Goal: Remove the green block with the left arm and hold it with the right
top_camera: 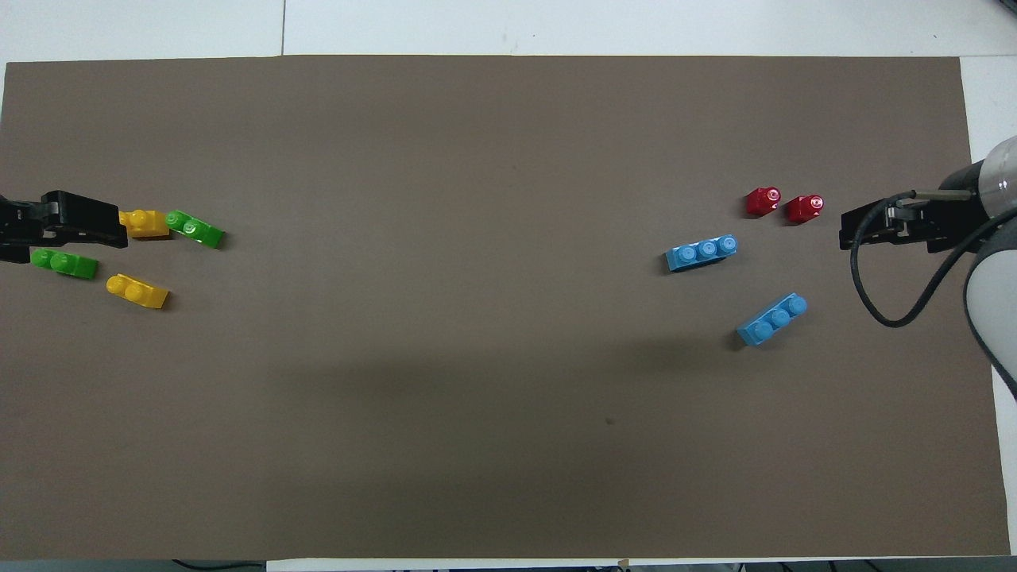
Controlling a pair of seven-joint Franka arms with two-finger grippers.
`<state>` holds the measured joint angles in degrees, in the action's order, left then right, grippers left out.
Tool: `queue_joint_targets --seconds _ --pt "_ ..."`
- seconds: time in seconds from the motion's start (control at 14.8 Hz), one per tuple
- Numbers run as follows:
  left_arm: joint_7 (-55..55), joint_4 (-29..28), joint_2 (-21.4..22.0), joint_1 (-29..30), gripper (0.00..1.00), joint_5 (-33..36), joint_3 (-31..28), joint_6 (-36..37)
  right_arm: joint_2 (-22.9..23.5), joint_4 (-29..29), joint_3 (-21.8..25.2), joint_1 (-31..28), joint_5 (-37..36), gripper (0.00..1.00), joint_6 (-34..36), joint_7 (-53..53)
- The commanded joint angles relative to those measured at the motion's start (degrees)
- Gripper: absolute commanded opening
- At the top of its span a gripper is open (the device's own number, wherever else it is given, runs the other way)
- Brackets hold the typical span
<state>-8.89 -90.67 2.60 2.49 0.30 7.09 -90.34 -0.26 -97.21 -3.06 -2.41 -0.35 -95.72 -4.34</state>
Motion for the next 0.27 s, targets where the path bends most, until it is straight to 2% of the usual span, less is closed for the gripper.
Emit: queue_joint_targets --seconds 0.0,0.2 --pt "0.54 -1.52 1.71 0.15 1.00 -0.83 -0.15 0.43 0.52 1.32 -0.28 -0.23 -0.88 1.00 1.59 1.18" --pt "0.46 -1.61 1.71 0.06 1.00 -0.83 -0.15 0.43 0.52 1.32 -0.28 -0.14 -0.44 1.00 1.77 1.27"
